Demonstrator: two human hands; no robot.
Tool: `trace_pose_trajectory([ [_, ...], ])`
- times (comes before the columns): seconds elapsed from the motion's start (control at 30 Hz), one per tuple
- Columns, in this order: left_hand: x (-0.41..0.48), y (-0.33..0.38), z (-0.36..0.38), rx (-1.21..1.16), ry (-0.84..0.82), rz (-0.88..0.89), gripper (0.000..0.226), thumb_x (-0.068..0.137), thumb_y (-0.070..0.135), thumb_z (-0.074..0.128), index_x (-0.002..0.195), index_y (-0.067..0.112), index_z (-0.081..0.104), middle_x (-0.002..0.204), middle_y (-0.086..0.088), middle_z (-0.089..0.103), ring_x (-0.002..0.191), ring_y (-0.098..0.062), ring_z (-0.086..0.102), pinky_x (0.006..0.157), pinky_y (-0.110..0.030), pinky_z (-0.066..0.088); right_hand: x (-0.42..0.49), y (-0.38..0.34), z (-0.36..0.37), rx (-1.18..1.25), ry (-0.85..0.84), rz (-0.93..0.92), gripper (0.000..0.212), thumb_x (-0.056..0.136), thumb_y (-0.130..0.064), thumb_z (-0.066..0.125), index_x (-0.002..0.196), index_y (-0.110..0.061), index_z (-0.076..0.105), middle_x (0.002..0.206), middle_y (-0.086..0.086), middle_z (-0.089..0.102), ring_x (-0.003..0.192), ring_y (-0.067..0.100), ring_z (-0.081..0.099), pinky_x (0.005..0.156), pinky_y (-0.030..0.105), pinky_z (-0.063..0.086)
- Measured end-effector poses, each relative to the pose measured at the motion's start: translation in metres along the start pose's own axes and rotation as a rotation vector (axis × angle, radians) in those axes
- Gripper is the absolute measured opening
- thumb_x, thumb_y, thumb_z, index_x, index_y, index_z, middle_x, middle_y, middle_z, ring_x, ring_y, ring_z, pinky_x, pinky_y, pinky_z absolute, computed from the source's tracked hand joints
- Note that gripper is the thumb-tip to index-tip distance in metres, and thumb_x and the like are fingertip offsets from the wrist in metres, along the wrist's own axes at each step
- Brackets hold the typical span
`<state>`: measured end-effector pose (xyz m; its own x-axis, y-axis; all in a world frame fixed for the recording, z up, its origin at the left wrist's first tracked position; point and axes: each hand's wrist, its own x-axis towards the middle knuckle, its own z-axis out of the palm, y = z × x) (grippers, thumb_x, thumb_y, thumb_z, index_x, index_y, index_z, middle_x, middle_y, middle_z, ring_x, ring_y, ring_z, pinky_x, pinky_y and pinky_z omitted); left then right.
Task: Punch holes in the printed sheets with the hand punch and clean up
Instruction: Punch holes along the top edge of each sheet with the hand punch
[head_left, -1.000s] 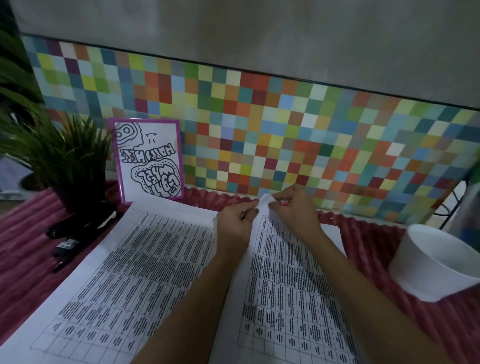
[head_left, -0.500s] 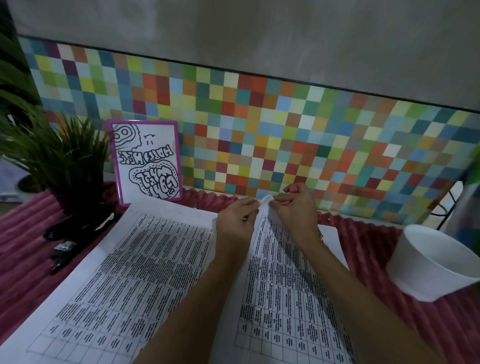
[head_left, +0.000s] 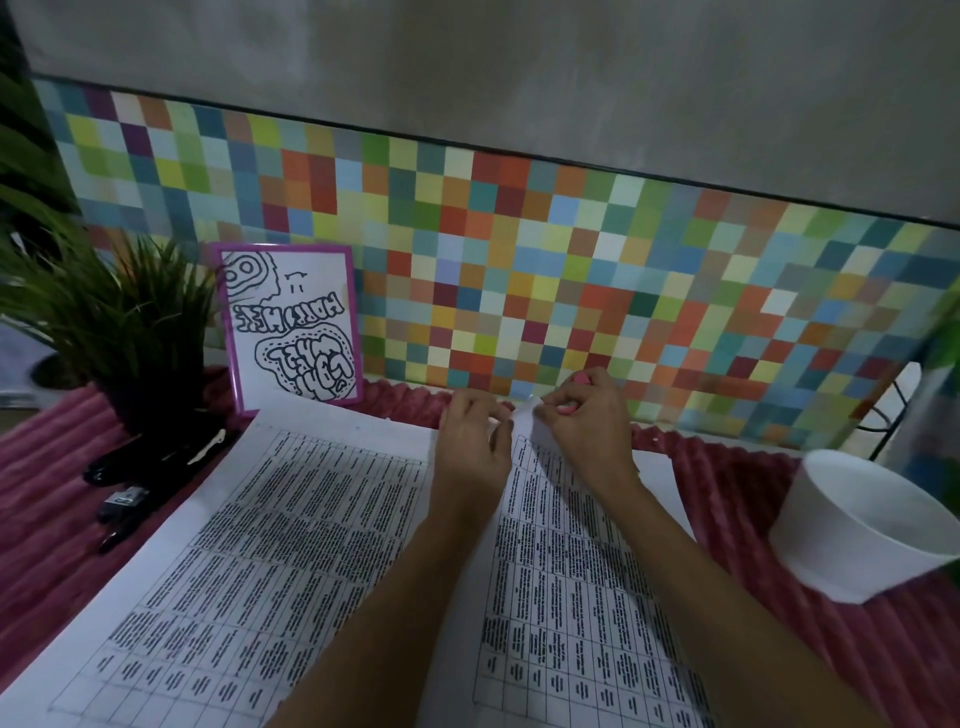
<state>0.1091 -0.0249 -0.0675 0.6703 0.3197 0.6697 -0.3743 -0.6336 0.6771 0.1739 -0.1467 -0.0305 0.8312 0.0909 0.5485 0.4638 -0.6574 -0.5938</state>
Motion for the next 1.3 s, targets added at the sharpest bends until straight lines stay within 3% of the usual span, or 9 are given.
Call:
trace_pose_trajectory([
  [0.07,0.0,0.001,0.0,0.002,0.01,0.012,0.003,0.09,0.007,0.06,0.09,0.009,0.061,0.099,0.0,0.05,0.087,-0.016,0.053,0.077,-0.025,0.046,0.001,-0.003,-0.004,-0.004,-0.013,-0.023,0.008,0.076,-0.01,0.076,0.07,-0.012,0.072,0.091,-0.001,0.049,0.094,0.029,0.055,0.076,0.036,0.049],
  [0.27,-0.001,0.003,-0.003,0.033,-0.05,0.021,0.006,0.088,0.008,0.064,0.09,0.013,0.061,0.092,0.005,0.057,0.076,-0.006,0.053,0.065,-0.005,0.036,0.001,-0.005,-0.004,0.026,-0.023,0.018,0.006,0.078,-0.012,0.077,0.073,-0.009,0.075,0.096,0.006,0.053,0.097,0.029,0.054,0.079,0.038,0.049],
  [0.47,-0.001,-0.001,-0.002,0.015,-0.038,0.005,0.008,0.085,0.005,0.067,0.084,0.012,0.064,0.082,0.005,0.061,0.072,-0.008,0.055,0.065,-0.011,0.039,-0.001,-0.004,0.002,0.013,0.028,0.019,0.004,0.075,-0.007,0.077,0.072,-0.007,0.076,0.092,0.002,0.052,0.095,0.032,0.054,0.076,0.044,0.052],
  [0.67,-0.001,-0.007,0.002,-0.137,-0.06,-0.026,0.008,0.092,0.012,0.06,0.085,0.009,0.058,0.08,-0.001,0.057,0.071,-0.017,0.054,0.062,-0.04,0.049,-0.002,-0.007,-0.003,0.011,0.011,0.016,0.006,0.077,-0.009,0.077,0.083,-0.009,0.077,0.096,-0.002,0.048,0.1,0.028,0.053,0.079,0.038,0.051],
  [0.83,-0.001,-0.007,0.003,-0.104,-0.034,0.002,0.007,0.091,0.019,0.057,0.09,0.013,0.058,0.104,0.0,0.047,0.093,-0.02,0.05,0.076,-0.033,0.046,-0.003,-0.011,-0.013,0.014,-0.087,-0.031,0.017,0.079,-0.011,0.077,0.096,-0.012,0.077,0.096,0.0,0.048,0.092,0.016,0.049,0.074,0.025,0.042],
  [0.93,-0.001,-0.003,0.003,-0.129,-0.041,0.006,0.009,0.096,0.02,0.054,0.094,0.012,0.057,0.097,-0.001,0.054,0.082,-0.018,0.054,0.068,-0.031,0.047,-0.001,-0.011,-0.015,0.025,-0.093,-0.006,0.008,0.08,-0.014,0.077,0.085,-0.008,0.075,0.095,0.003,0.05,0.092,0.019,0.052,0.075,0.029,0.045],
  [1.03,0.0,-0.002,0.004,-0.228,-0.118,-0.098,0.016,0.097,0.028,0.052,0.103,0.015,0.059,0.086,-0.003,0.068,0.077,-0.019,0.065,0.067,-0.044,0.054,0.004,-0.014,-0.018,0.072,-0.121,0.042,0.008,0.082,-0.017,0.075,0.086,-0.01,0.072,0.102,0.007,0.056,0.094,0.021,0.055,0.079,0.03,0.043],
  [1.17,0.004,-0.003,0.005,-0.443,-0.19,-0.35,0.016,0.091,0.007,0.063,0.102,0.016,0.068,0.094,0.004,0.074,0.089,-0.01,0.07,0.086,-0.037,0.055,0.01,-0.016,-0.025,0.012,-0.213,-0.002,0.027,0.089,-0.023,0.068,0.115,-0.015,0.071,0.102,0.003,0.055,0.088,0.014,0.05,0.077,0.025,0.038],
  [1.3,0.006,-0.003,0.004,-0.545,-0.181,-0.436,0.019,0.089,0.001,0.064,0.107,0.006,0.07,0.097,-0.004,0.075,0.093,-0.018,0.071,0.091,-0.04,0.055,0.014,-0.009,-0.026,-0.116,-0.368,0.019,0.034,0.09,-0.028,0.067,0.119,-0.01,0.07,0.092,0.002,0.064,0.073,0.01,0.052,0.072,0.025,0.04],
])
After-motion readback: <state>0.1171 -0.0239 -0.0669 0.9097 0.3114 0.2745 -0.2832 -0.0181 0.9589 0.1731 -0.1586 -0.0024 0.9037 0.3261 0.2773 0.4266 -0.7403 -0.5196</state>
